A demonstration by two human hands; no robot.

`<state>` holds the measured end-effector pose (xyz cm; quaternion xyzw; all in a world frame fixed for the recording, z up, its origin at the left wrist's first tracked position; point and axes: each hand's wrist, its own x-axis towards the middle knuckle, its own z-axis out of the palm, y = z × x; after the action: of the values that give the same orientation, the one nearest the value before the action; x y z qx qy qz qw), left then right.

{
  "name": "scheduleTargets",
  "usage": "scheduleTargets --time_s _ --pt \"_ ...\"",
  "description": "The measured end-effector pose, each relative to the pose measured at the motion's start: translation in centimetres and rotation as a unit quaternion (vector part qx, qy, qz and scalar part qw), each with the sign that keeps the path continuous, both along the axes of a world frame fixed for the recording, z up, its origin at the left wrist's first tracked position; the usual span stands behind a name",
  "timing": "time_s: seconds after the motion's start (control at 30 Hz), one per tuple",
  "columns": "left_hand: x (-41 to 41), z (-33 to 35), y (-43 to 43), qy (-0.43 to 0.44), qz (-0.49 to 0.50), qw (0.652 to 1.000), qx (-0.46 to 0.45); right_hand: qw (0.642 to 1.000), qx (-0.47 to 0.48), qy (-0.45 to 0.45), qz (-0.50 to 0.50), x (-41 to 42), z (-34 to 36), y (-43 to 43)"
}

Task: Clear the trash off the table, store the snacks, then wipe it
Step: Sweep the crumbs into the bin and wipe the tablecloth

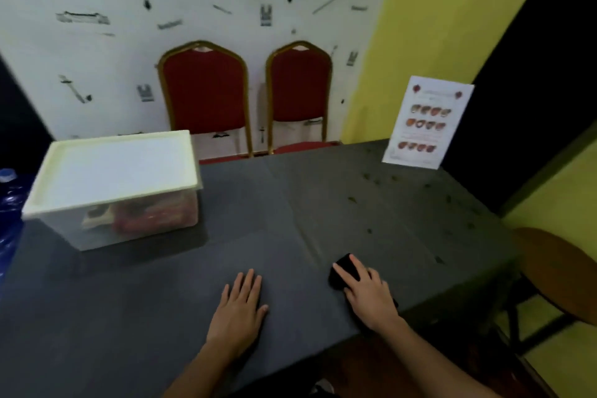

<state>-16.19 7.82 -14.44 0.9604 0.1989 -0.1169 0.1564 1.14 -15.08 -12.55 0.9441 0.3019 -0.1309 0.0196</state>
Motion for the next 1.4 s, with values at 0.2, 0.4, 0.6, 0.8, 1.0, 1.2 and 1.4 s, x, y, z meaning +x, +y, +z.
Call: scheduleTargets --time_s 0.2,0.4,0.6,0.8,1.0,1.2,1.4 --pt "4.8 0.6 -1.4 0.024 -0.066 0.997 -0.009 0.956 0.008 0.026 -0.293 3.9 1.2 -7.5" --pt "8.4 -0.3 -5.5 -0.007 -0.067 0.997 0.027 0.994 0.01 -0.051 -0.092 4.6 -0.7 -8.0" --pt "13.8 -0.4 -8.6 -0.026 -0.042 0.999 0.022 0.99 0.033 -0.082 -0.112 11.2 -1.4 -14.3" --pt "20.9 -0.5 -10.6 -0.019 0.034 0.999 0.016 0.95 0.083 -0.093 -0.287 21.2 -1.1 -18.3" --pt "23.5 -1.0 -12.9 -0.034 0.115 0.991 0.052 0.983 0.152 -0.104 0.003 19.1 -1.2 -12.7" --pt "23.3 -1.2 -13.0 -0.051 0.126 0.989 0.063 0.978 0.141 -0.097 0.122 22.3 -1.7 -14.6" --pt "23.2 -1.2 -13.1 -0.038 0.129 0.989 0.063 0.974 0.134 -0.109 -0.145 27.0 -1.1 -14.0"
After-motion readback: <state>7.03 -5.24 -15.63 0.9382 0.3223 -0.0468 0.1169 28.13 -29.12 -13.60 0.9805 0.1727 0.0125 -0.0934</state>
